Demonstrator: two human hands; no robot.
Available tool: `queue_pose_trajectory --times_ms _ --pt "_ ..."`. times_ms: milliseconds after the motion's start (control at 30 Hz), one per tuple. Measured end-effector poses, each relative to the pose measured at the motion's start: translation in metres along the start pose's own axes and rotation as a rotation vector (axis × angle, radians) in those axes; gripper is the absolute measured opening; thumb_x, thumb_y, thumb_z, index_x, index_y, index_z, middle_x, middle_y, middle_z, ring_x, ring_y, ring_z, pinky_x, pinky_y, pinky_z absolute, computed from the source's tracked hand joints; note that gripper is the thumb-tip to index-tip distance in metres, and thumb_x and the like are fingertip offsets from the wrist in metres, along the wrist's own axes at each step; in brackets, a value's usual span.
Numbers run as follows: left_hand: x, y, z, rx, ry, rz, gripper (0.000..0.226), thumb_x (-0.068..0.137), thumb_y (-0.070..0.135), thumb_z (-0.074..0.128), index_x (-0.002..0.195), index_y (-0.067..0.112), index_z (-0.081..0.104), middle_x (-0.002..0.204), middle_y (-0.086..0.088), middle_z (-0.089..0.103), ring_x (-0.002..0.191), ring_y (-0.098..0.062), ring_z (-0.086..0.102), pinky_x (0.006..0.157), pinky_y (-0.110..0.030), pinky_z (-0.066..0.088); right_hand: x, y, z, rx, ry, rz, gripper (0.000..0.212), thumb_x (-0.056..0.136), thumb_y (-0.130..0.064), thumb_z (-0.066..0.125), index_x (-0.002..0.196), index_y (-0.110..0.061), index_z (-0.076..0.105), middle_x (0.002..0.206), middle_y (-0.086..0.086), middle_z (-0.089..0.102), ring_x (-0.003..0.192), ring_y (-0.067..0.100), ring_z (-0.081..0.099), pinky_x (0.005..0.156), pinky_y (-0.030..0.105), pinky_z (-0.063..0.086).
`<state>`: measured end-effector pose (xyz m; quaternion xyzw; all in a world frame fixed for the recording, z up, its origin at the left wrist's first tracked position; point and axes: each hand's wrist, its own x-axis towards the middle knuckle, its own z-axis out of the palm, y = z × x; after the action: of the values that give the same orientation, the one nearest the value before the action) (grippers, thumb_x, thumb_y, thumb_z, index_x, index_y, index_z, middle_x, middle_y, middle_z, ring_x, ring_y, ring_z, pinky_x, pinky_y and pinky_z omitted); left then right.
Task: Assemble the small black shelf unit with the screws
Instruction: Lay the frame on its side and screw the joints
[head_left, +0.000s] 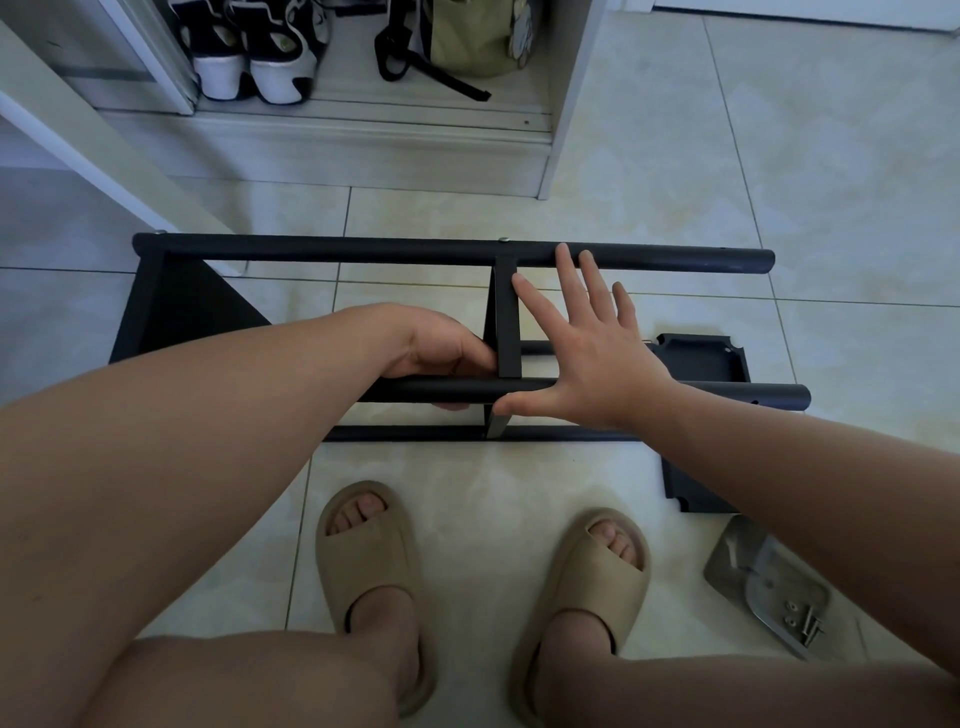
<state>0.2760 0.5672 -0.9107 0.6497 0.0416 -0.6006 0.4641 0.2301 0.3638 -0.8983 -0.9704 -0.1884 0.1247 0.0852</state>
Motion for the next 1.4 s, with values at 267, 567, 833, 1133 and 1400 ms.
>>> queue_pose_trajectory --times_ms 267,567,833,1133,1400 --pt "-0.0022 -0.0008 -0.0023 -0.057 -0.01 0.025 0.023 0.093 0.005 0.048 0.089 0.016 0.068 0.084 -0.003 0.07 0.085 -0.019 0.058 0.08 -0.03 0.048 0.0005 0.0002 0.0001 -0.001 0.003 -0.001 0.127 0.056 -0.104 0.03 0.159 -0.042 -0.011 0.166 0.007 -0.026 0.153 0.029 -0.025 0.123 0.06 -0.002" --pt "0.0012 0.0001 0.0008 -0.002 0.046 -0.027 0.014 0.095 0.019 0.058 0.094 0.014 0.071 0.078 0.002 0.071 0.084 -0.013 0.062 0.087 -0.03 0.053 0.0002 -0.0003 -0.0012 0.008 -0.004 -0.003 0.126 0.056 -0.104 0.03 0.159 -0.042 -0.01 0.166 0.007 -0.027 0.153 0.029 -0.026 0.123 0.06 -0.002" --pt "0.0009 -0.0011 -0.0023 -0.065 -0.011 0.016 0.04 0.095 0.004 0.05 0.072 0.021 0.078 0.08 0.0 0.072 0.077 -0.011 0.066 0.073 -0.024 0.056 -0.0001 -0.0004 -0.0024 -0.004 -0.013 0.001 0.126 0.057 -0.103 0.031 0.159 -0.042 -0.011 0.166 0.007 -0.027 0.153 0.03 -0.026 0.123 0.06 -0.001" --pt "-0.0017 -0.0014 -0.0036 -0.089 -0.022 0.015 0.032 0.093 0.001 0.048 0.081 0.018 0.072 0.084 -0.004 0.068 0.082 -0.016 0.062 0.079 -0.029 0.053 -0.0001 -0.0008 -0.0027 -0.004 -0.017 0.001 0.127 0.057 -0.103 0.031 0.159 -0.041 -0.01 0.166 0.007 -0.027 0.153 0.03 -0.026 0.123 0.06 -0.001" --pt "0.0018 -0.0007 -0.002 -0.015 0.024 -0.045 0.015 0.096 0.016 0.057 0.1 0.018 0.071 0.088 0.002 0.074 0.086 -0.009 0.069 0.085 -0.031 0.055 -0.0007 -0.0013 -0.0036 0.004 -0.018 0.001 0.126 0.058 -0.102 0.033 0.159 -0.041 -0.009 0.166 0.007 -0.027 0.153 0.03 -0.026 0.123 0.06 -0.001"
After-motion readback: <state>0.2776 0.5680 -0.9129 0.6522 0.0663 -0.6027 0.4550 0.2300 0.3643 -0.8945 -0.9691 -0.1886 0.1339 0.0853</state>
